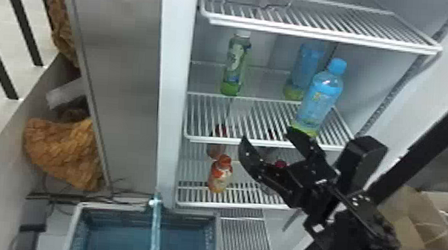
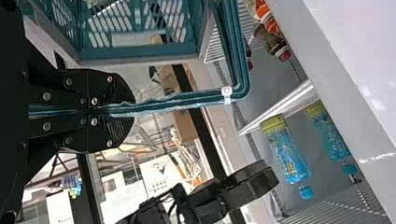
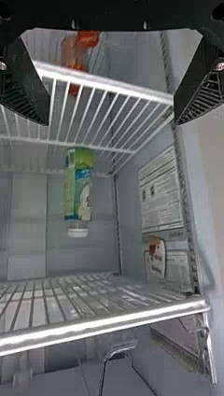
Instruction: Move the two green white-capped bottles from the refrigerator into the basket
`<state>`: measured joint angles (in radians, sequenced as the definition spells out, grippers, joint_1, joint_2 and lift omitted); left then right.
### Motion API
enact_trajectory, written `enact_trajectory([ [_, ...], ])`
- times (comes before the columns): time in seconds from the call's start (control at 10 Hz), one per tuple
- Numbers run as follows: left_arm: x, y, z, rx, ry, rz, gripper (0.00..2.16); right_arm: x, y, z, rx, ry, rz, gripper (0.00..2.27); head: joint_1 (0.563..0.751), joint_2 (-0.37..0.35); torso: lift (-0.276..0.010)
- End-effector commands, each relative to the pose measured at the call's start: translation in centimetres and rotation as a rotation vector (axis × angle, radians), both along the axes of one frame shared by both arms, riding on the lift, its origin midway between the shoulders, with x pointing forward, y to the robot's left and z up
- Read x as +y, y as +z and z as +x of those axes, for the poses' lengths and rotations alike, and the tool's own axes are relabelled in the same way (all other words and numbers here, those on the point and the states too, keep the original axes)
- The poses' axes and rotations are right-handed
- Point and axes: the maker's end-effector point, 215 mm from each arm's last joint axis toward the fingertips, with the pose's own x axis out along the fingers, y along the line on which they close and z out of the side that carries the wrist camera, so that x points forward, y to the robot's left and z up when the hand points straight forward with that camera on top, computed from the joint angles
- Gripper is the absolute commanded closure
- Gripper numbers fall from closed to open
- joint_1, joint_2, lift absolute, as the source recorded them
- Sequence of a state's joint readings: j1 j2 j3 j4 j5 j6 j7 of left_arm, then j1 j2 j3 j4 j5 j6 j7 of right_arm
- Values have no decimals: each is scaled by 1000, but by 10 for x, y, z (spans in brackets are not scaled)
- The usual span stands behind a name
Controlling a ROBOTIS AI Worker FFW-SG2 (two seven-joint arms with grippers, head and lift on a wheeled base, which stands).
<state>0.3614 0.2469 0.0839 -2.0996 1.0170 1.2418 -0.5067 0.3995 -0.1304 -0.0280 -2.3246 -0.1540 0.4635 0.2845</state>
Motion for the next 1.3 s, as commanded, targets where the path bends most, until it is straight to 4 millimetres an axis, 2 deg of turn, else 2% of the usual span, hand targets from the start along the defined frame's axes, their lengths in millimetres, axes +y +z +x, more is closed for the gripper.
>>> enact_trajectory([
  [0.0,-1,-1,-1,5,-1,0,1202,-6,-4,23,-35,-15,3,41,695,-199,-4],
  [0.4,-2,-1,-1,2,-7,2,1202,-16,-5,79,-125,-47,-26,41,695,-206,-4],
  [0.7,-2,-1,-1,4,-7,0,1202,3,-15,112,-123,-28,-24,32,695,-196,-4],
  [1.2,-3,-1,-2,7,-7,-3,1202,15,-6,159,-167,-57,-6,21,695,-159,-4],
])
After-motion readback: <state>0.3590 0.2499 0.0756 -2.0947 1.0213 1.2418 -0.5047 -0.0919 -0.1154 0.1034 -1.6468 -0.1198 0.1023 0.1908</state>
